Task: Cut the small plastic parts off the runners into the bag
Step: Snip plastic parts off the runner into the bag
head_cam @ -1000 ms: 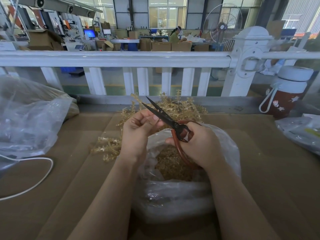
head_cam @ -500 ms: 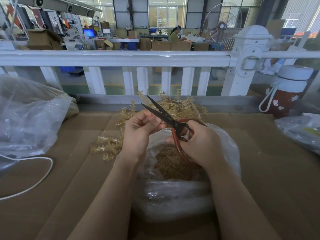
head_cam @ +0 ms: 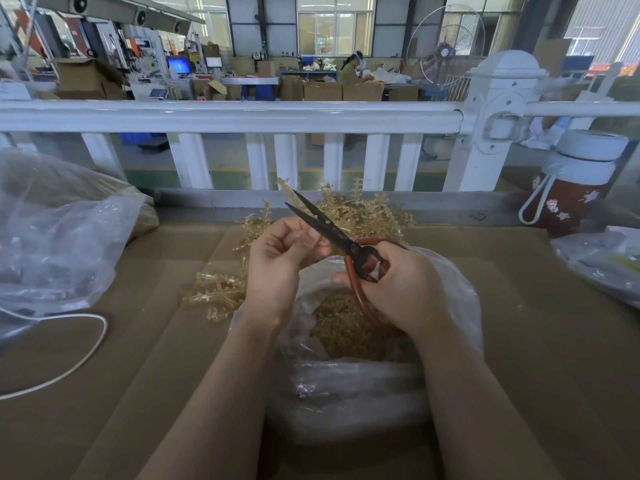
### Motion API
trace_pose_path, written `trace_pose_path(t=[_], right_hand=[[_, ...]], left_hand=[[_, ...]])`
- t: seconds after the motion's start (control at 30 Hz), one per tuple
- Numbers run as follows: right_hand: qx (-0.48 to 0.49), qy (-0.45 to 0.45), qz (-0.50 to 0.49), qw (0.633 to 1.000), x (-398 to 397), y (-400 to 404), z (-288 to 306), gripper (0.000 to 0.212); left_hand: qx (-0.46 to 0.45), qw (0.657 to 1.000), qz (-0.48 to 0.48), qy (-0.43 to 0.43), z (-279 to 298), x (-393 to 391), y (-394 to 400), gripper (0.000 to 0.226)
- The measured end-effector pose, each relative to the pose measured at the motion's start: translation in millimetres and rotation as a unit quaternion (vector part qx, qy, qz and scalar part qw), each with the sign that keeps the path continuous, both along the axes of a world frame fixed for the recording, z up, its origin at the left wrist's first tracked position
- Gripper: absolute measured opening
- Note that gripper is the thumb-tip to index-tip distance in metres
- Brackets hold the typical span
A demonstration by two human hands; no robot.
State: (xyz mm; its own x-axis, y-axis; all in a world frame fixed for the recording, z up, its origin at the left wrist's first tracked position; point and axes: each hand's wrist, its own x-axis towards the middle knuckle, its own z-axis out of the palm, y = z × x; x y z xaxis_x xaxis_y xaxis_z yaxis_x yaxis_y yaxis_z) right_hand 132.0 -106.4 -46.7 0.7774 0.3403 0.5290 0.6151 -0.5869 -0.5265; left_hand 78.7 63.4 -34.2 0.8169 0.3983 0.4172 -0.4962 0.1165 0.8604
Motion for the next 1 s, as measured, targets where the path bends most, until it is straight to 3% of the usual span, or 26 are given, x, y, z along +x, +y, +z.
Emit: trace_pose_path(t=[0.1,0.37,0.67,1.0], right_hand=[[-0.006,0.004,-0.002,1.000,-0.2,0.0,0.5,0.051],[-0.033,-0.006,-0.023,0.999,1.7,-0.3,0.9,0.054],[-0.008,-0.011,-0.014,1.000,1.6,-0.2,1.1,0.065],[0.016,-0.004,0.002,1.000,0.0,0.6,2.0,0.062]], left_hand=[[-0.015,1.000,0.002,0.010,-0.1,0.7,-1.4,0.013],[0.051,0.998,0.024,0.012,2.9,-0.9,-7.0,0.007],[0.050,0.999,0.007,0.001,4.0,-1.6,-6.1,0.009],[0.046,0.999,-0.012,-0.010,1.2,0.4,-2.7,0.009]])
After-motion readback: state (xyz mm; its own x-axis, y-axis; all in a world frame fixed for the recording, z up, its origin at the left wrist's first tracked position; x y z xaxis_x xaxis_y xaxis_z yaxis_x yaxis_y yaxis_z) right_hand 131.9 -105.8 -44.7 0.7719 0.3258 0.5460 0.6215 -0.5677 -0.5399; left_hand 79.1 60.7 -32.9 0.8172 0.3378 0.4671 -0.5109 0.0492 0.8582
